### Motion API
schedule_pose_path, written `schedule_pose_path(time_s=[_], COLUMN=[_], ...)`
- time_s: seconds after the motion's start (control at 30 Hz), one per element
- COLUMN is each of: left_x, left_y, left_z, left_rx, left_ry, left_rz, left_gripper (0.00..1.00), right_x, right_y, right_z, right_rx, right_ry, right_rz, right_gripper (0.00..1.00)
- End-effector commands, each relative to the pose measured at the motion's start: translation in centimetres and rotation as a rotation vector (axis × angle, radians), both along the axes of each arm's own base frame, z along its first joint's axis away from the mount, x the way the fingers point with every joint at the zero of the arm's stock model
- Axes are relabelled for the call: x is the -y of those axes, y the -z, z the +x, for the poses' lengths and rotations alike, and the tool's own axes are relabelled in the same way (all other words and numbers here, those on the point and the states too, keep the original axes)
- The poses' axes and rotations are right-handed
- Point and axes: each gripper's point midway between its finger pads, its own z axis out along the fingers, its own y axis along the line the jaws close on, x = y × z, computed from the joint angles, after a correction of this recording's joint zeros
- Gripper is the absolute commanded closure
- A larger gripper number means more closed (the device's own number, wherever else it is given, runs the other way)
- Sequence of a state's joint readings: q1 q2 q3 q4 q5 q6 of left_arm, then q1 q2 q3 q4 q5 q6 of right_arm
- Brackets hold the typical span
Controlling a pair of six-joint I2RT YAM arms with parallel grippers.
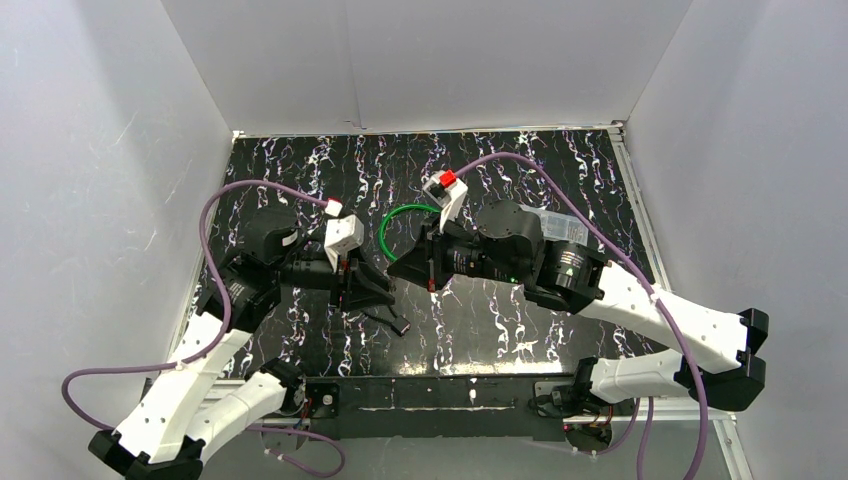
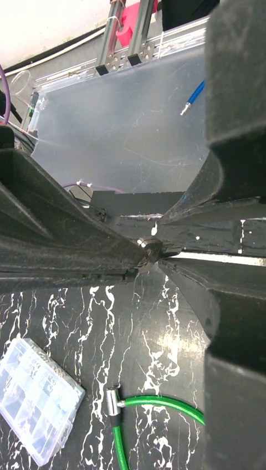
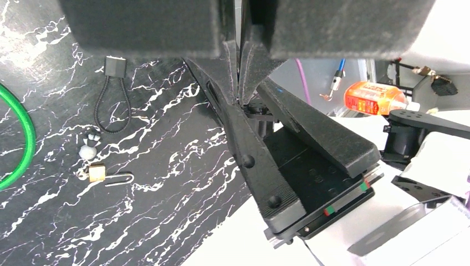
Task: Unlock with the key
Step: Pick up the key from the center of the board.
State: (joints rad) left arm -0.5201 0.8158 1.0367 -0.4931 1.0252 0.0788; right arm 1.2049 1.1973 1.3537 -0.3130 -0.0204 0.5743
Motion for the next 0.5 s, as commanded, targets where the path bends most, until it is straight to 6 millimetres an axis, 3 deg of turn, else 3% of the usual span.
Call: schedule_pose_path(time_s=[0.0,0.2,0.47], left_x=[-0.48,-0.53,-0.52], left_y=[-0.53,-0.72,-1.0], left_z=[-0.32,0.17,0.62], left_rx=[0.047,0.064,0.076], left_ry=[-0.012,-0.035,-0.056], left_rz=[0.007,0.014,0.015], left_gripper=[0.74,0.9,1.0], right_x=[0.92,1.06,1.23], right_y=[-2.77,-2.28,-2.41], right_z=[0.26,-0.07,-0.5], right_rx=[0.054,0.043,0.038], right_ry=[0.034,0.029,0.018], right_rz=[0.06,0.055,0.065], right_gripper=[0.99,0.99,0.99])
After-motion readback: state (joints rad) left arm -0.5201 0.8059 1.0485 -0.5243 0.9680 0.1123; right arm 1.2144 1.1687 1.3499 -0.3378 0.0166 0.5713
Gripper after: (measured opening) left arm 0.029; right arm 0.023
